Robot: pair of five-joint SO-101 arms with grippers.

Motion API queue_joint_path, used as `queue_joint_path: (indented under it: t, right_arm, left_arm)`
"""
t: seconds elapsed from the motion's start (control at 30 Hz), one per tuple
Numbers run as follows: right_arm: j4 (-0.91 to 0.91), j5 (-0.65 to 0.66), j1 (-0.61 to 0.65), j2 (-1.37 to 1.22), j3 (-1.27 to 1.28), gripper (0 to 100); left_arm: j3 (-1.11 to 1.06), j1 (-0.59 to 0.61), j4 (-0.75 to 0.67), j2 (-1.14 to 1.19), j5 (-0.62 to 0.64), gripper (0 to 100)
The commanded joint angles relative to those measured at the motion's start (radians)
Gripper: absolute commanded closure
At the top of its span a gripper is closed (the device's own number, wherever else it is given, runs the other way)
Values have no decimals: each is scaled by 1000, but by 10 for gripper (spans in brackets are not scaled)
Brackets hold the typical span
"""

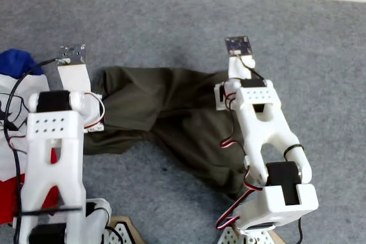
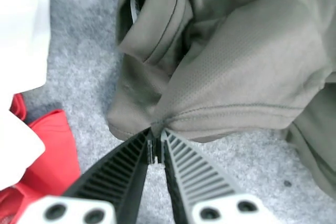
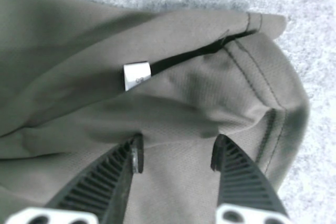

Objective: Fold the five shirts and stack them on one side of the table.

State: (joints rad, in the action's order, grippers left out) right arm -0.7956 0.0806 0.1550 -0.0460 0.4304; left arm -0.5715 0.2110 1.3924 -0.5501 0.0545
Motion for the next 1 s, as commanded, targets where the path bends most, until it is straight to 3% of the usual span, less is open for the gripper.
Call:
queue_joint_path:
  t: [0.0,0.23,0.37,0.53,0.8,0.97]
  right_arm:
    - [13,12,-10,16,-4,783]
    - [79,5,-61,15,-62,779]
    - [30,8,-82,-2,-179,776]
    - [-38,11,-76,-102,-334,692]
    - [-73,6,-71,-354,-545,691]
    - [-116,5,-76,-361,-575,691]
  left_arm:
    - [2,18,37,-87,-12,994]
    - [-99,18,37,-163,-12,994]
    - [-156,18,-23,-163,-11,994]
    - [-162,18,-38,-163,-11,994]
    - [-166,18,-38,-163,-11,994]
    - [-185,13,-57,-162,-11,994]
